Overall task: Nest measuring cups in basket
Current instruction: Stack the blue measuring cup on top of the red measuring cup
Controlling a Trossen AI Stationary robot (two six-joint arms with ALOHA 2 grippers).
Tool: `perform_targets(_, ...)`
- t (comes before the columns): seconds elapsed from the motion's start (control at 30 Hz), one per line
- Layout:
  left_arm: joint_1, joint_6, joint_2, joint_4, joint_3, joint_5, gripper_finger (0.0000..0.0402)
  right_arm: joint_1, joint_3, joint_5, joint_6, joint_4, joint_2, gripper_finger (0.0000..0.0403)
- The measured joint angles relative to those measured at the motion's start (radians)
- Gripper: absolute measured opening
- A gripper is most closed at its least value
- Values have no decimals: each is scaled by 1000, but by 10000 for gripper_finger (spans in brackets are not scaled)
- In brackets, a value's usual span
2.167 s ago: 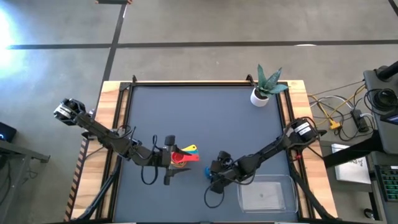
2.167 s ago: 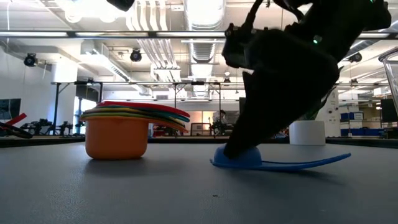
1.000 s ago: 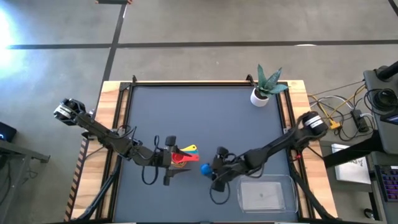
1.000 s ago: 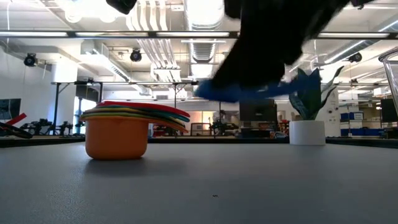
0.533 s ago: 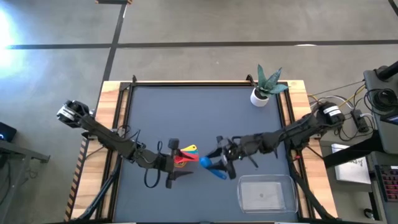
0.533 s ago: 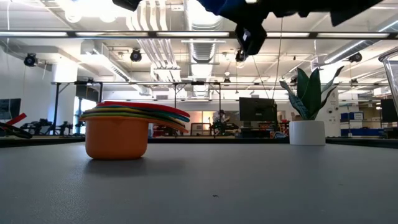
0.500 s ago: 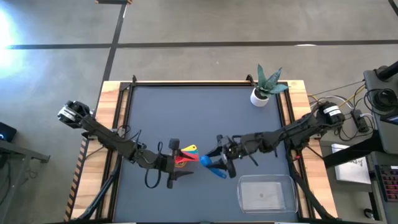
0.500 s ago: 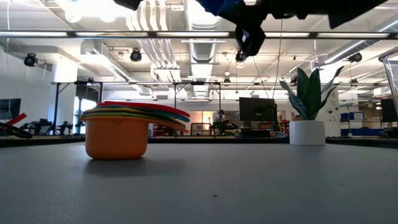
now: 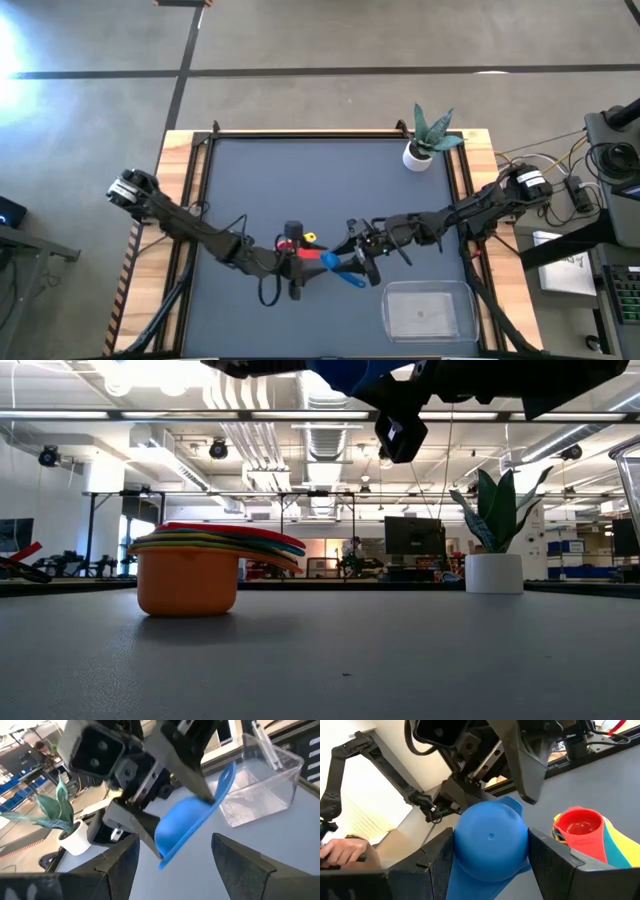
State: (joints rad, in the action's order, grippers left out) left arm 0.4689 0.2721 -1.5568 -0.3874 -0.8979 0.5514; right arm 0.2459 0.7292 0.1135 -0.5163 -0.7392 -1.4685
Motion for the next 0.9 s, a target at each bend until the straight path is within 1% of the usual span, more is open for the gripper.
perform_targets(0.2,-18,-12,-12,-5,-14,13,230,0,0,0,0,-1,-4,207)
perform_targets(0.27,-23,-16,-13,-2,-13,15,222,0,0,0,0,1,-6,207)
perform_targets(0.33,-27,-18,-13,0,-12,17,203,0,0,0,0,0,-6,207)
perform_targets(0.4,-29,-11,-13,0,-12,17,174,0,0,0,0,0,-6,208)
perform_targets(0.7,-31,12,-13,3,-11,13,23,0,0,-4,-5,-3,-6,210)
perform_targets(0.77,-31,14,-13,10,-11,13,15,0,0,-2,6,1,-6,218)
perform_targets(0.9,-29,-17,-13,30,-11,9,17,-1,0,-3,40,8,-5,249)
